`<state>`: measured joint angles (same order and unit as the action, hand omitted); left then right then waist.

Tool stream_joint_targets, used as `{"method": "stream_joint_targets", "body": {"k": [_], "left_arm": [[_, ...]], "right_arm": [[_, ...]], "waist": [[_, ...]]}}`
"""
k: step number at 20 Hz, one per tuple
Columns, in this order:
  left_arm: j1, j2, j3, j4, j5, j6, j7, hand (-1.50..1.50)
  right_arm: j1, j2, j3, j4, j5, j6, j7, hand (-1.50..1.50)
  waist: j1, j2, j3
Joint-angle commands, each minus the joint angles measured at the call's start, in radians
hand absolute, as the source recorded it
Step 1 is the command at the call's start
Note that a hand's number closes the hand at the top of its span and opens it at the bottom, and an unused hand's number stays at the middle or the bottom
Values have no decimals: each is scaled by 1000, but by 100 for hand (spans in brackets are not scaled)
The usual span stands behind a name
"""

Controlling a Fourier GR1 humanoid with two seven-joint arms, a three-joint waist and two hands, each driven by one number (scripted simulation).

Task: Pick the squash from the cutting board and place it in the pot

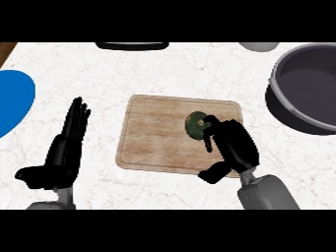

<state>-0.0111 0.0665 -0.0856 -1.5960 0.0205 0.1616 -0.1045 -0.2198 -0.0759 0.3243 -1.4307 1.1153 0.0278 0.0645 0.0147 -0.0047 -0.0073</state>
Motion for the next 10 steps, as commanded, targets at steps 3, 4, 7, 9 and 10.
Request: {"method": "stream_joint_targets", "body": {"k": [3, 4, 7, 9, 10], "left_arm": [[-81, -33, 17, 85, -16, 37, -16, 0], [-28, 16, 25, -4, 16, -14, 28, 0], [-24, -12, 29, 77, -15, 13, -25, 0], [-3, -9, 8, 7, -27, 20, 17, 0], [27, -6, 17, 8, 5, -11, -18, 0]], "right_arm": [[-239, 73, -17, 194, 30, 195, 222, 150], [-331, 74, -92, 264, 24, 172, 192, 150], [-295, 75, -23, 189, 35, 62, 227, 150], [-337, 75, -15, 117, 36, 69, 277, 150], [-293, 75, 16, 35, 49, 57, 303, 150]], "waist": [[-2, 10, 7], [7, 8, 7], [-9, 6, 7], [-8, 4, 7], [-12, 2, 7]]}}
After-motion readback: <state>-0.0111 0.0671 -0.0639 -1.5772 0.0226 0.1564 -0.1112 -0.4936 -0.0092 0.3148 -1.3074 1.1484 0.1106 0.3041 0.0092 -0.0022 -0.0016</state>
